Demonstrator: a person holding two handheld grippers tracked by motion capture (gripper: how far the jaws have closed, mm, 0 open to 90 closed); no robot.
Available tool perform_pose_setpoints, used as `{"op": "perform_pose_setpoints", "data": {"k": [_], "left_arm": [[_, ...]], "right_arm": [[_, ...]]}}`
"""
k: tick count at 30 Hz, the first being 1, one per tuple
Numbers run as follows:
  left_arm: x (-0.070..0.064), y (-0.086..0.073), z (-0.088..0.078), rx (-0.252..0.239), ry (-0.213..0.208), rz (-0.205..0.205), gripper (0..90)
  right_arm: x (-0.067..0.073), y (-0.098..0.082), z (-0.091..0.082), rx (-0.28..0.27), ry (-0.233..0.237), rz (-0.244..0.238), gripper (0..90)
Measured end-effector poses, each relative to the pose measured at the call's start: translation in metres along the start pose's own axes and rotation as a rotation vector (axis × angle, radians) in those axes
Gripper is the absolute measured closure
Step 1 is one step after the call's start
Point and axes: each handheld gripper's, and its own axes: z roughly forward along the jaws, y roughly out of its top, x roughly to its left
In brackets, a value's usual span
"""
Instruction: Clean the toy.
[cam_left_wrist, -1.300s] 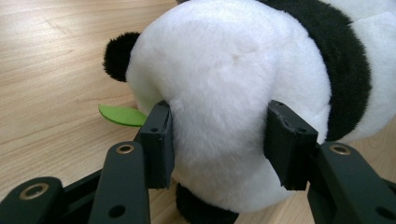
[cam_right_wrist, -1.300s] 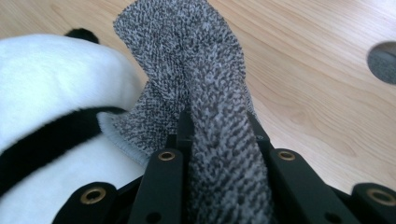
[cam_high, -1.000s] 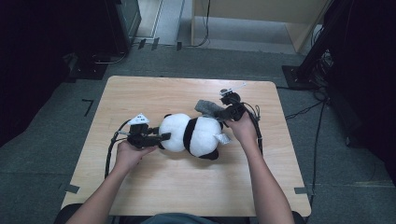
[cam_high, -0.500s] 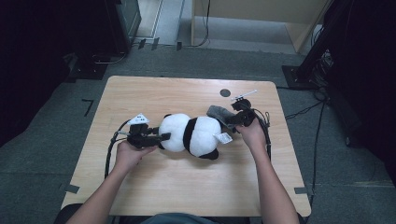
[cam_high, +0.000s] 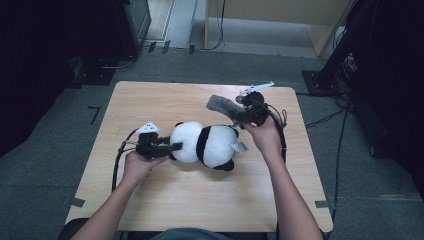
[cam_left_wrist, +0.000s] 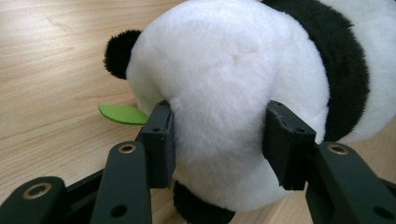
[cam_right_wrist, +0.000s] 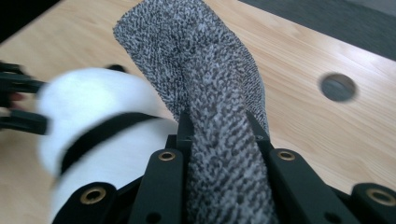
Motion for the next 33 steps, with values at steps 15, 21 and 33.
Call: {"op": "perform_pose_setpoints", "data": {"k": [15,21,33], "left_arm": [[0.000,-0.001,0.000,-0.005,-0.002,-0.001,49.9],[0.000,-0.002,0.000,-0.009,0.001,0.000,49.1],[-0.002,-0.001,0.001,-0.005,0.015,0.012,50.6]], "right_arm": [[0.094,0.015,0.042,0.047,0.127,-0.151,75.8],[0.114,0.006,0.068,0.121,0.153,-0.185,75.6],[0.098,-0.008,0.062,0.141,0.141,-0.188,75.9]]}}
